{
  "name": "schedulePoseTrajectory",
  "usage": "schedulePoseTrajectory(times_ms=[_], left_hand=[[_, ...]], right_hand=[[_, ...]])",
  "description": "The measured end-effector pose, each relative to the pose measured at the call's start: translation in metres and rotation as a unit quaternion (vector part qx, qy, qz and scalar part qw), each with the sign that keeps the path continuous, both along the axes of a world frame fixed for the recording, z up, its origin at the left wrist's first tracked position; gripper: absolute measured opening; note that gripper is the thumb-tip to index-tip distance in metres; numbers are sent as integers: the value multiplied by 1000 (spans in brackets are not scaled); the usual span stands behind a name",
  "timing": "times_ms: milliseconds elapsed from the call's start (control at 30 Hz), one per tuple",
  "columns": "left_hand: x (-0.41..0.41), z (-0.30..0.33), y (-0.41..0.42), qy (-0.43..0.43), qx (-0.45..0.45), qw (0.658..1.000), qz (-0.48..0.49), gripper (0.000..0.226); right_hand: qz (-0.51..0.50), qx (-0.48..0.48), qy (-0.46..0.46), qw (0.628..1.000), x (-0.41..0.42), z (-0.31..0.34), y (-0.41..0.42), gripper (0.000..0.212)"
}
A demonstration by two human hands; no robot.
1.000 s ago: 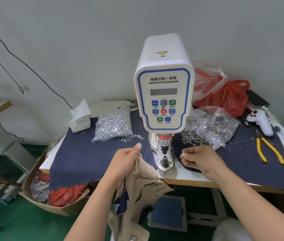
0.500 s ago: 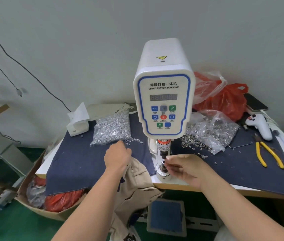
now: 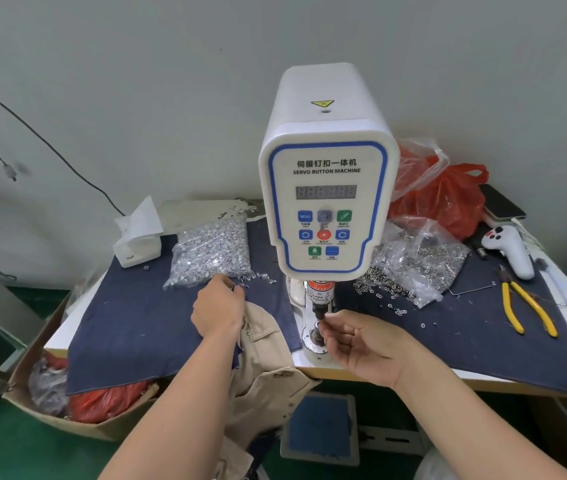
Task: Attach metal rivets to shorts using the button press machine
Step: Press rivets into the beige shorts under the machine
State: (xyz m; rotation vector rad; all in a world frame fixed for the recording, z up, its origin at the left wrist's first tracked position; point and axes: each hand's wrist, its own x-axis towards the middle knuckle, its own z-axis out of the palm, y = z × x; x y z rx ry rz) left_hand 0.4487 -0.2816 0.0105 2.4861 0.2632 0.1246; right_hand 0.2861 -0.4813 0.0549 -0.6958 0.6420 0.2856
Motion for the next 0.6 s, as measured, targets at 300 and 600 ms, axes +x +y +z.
schedulePoseTrajectory(times_ms=[300,600], left_hand=[[5,-5,0,-6,9,1000,-1,5],[9,-5,1,-2,9,1000,2,12]], right_hand=[[9,19,-14,1000,-1,-3,1,11],[4,-27,-22,999,-9,2,-4,26]])
